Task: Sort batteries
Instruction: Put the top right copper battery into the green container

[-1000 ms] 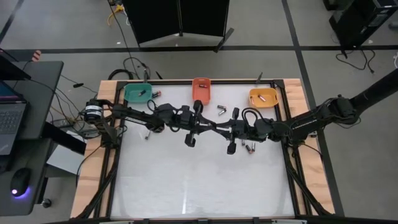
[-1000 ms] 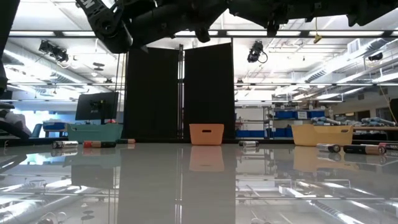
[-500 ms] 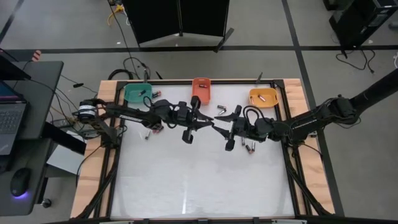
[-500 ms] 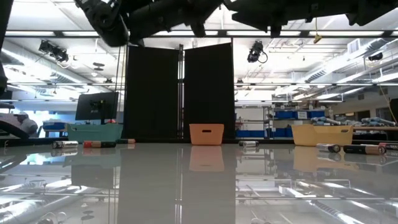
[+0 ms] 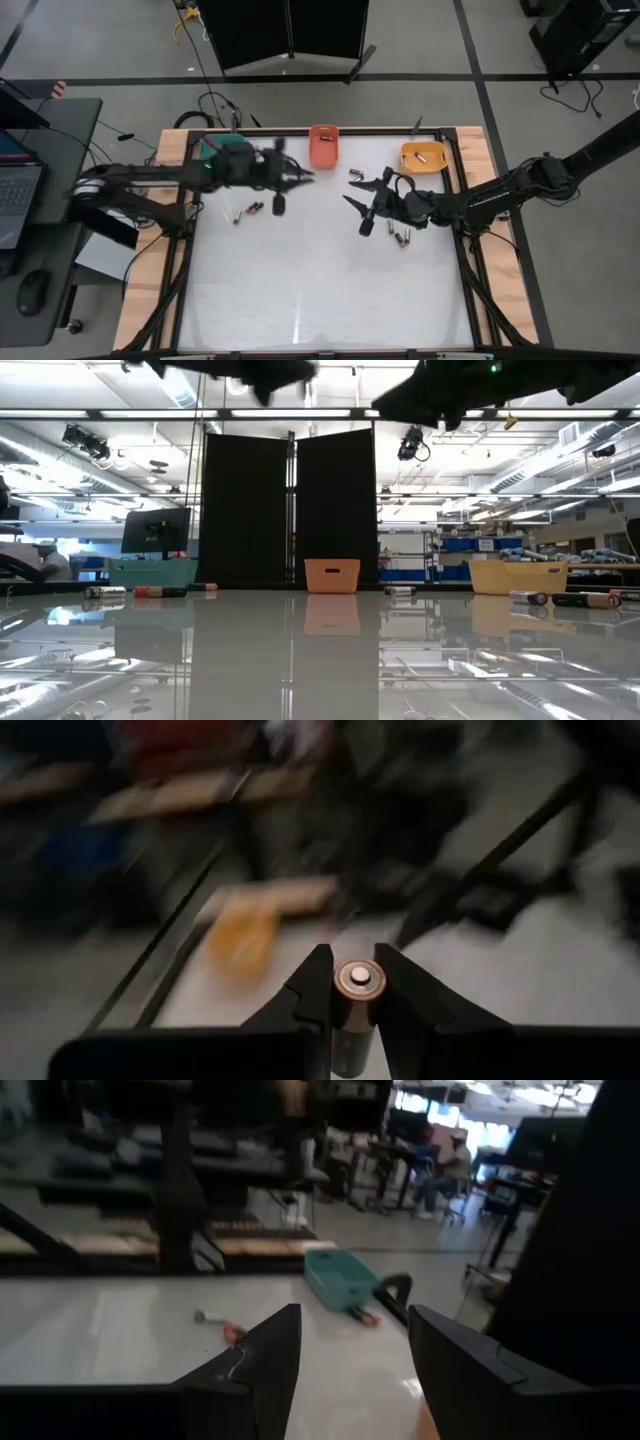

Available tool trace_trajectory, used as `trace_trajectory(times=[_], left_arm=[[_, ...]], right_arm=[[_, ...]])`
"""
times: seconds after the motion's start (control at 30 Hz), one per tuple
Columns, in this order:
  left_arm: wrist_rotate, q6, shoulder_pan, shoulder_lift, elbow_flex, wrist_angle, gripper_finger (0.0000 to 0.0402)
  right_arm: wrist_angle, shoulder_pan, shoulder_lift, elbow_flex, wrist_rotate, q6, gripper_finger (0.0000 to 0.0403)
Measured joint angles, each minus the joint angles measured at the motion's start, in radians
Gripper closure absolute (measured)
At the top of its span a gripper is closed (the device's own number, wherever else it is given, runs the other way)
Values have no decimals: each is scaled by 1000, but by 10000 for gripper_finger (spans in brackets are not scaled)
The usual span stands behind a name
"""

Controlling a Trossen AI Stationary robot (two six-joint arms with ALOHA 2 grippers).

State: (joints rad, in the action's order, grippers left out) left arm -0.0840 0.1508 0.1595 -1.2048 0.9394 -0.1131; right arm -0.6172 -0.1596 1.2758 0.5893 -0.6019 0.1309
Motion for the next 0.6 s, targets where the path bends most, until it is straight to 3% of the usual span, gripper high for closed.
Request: trace_trajectory(times=[0.13,0.3,0.47,0.6], left_arm=[[197,-47,22,73,108,436,346],[288,-161,108,78,207,845,346],[295,-214,258,36,213,1056,346],[308,-207,394,-32,212,1133,346]], right_arm=[[63,0,0,0,-7,-27,224],[108,0,0,0,-7,-33,254],[142,0,0,0,-4,-39,310],[183,0,0,0,-3,-60,374]])
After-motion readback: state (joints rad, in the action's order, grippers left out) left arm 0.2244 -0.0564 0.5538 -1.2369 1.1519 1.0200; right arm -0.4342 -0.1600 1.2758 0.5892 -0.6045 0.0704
